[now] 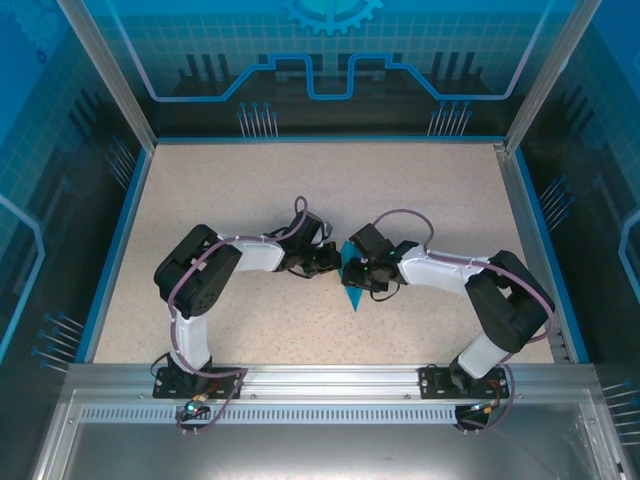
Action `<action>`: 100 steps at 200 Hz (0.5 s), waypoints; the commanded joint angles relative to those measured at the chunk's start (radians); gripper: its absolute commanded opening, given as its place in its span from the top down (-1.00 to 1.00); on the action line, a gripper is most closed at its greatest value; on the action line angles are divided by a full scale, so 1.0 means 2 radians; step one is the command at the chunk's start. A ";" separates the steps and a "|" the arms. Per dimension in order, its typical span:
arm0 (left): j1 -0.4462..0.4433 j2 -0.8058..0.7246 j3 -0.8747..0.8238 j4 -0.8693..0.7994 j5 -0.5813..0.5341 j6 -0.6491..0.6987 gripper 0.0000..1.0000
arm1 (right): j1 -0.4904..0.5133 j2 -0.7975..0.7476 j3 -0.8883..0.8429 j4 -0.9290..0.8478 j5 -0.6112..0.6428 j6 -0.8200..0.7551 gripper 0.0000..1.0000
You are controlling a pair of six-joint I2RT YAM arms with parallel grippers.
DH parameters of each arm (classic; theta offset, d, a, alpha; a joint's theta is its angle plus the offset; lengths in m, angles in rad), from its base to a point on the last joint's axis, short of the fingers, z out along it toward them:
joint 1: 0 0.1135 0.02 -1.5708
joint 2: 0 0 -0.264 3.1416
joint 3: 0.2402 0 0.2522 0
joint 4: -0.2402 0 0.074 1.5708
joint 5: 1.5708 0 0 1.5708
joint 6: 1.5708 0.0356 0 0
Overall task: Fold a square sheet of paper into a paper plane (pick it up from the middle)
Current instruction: Move the paper plane to the center of the table.
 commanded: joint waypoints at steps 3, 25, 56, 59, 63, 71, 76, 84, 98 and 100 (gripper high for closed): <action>0.003 0.001 -0.004 -0.014 -0.007 0.001 1.00 | 0.005 -0.010 -0.001 -0.016 0.014 0.007 0.24; 0.004 0.001 -0.003 -0.015 -0.007 0.001 1.00 | 0.005 -0.005 0.003 -0.018 0.013 0.007 0.38; 0.004 -0.003 -0.004 -0.017 -0.007 -0.002 0.95 | 0.006 0.010 0.008 -0.025 0.015 0.005 0.44; 0.003 -0.003 -0.004 -0.017 -0.008 -0.003 0.94 | 0.006 0.012 0.008 -0.026 0.015 0.006 0.44; 0.003 -0.004 -0.004 -0.018 -0.008 -0.004 0.92 | 0.006 0.013 0.008 -0.027 0.016 0.005 0.44; 0.003 -0.007 -0.003 -0.020 -0.007 -0.006 0.88 | 0.007 0.018 0.015 -0.029 0.018 0.005 0.45; 0.004 -0.008 -0.003 -0.021 -0.007 -0.007 0.85 | 0.007 0.020 0.024 -0.031 0.019 0.004 0.46; 0.004 -0.012 -0.002 -0.024 -0.008 -0.009 0.79 | 0.007 0.025 0.028 -0.035 0.021 0.005 0.46; 0.005 -0.023 0.001 -0.036 -0.011 -0.012 0.63 | 0.009 0.031 0.034 -0.043 0.024 0.004 0.47; 0.005 -0.026 0.002 -0.039 -0.013 -0.012 0.60 | 0.009 0.032 0.035 -0.044 0.025 0.004 0.47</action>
